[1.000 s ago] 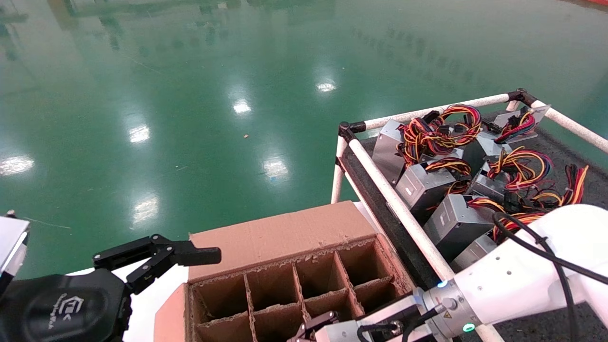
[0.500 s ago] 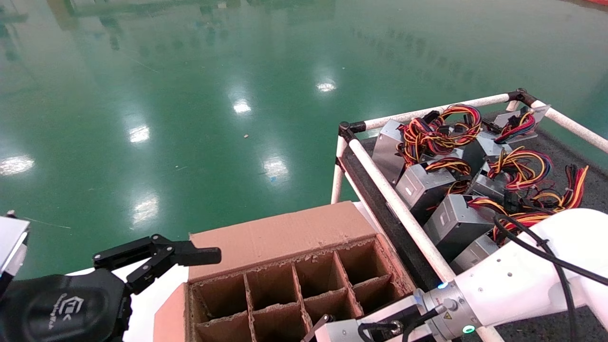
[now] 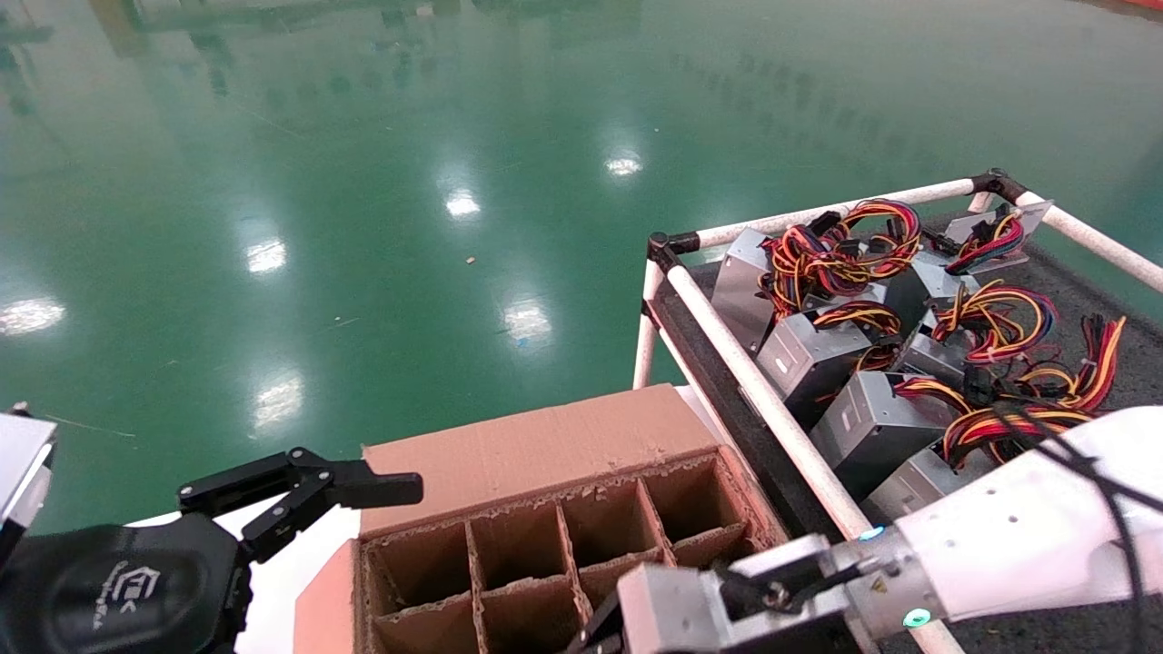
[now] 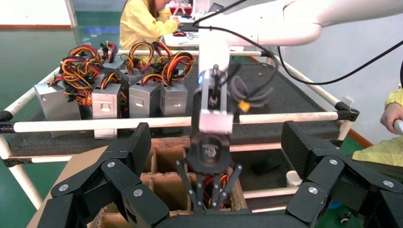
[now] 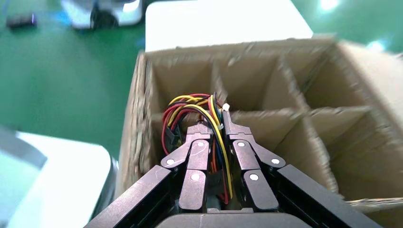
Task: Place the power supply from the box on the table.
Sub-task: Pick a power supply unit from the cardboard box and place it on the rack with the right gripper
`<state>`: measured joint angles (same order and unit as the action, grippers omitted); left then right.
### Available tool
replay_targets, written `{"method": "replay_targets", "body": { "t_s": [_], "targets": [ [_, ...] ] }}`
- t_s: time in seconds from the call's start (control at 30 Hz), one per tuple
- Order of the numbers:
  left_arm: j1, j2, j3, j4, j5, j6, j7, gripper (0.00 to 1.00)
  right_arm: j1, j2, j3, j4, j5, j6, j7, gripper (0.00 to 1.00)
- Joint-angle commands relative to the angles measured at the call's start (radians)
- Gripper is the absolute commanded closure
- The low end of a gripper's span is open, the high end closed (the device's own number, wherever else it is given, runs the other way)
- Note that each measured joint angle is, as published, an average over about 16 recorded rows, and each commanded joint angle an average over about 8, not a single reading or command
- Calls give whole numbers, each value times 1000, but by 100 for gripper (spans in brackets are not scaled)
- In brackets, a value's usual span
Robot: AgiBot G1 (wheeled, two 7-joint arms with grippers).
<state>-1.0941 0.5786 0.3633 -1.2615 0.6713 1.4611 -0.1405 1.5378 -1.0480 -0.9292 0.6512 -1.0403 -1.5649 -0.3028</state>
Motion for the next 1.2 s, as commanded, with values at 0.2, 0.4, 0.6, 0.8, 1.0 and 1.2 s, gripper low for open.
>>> {"method": "replay_targets", "body": {
  "t_s": [0.2,0.4,0.6,0.8,1.0,1.2],
  "targets": [
    [0,0,0,0,0,0,0,0,1,61,35,55,134,-14,87,100],
    [0,0,0,0,0,0,0,0,6,135,67,128,250,-7,156,100],
    [0,0,0,0,0,0,0,0,20,207,109,183,355,3,213,100],
    [0,0,0,0,0,0,0,0,55,275,154,211,449,6,276,100],
    [0,0,0,0,0,0,0,0,102,353,197,207,508,6,305,100],
    [0,0,0,0,0,0,0,0,184,433,233,133,518,14,305,100]
  ]
}}
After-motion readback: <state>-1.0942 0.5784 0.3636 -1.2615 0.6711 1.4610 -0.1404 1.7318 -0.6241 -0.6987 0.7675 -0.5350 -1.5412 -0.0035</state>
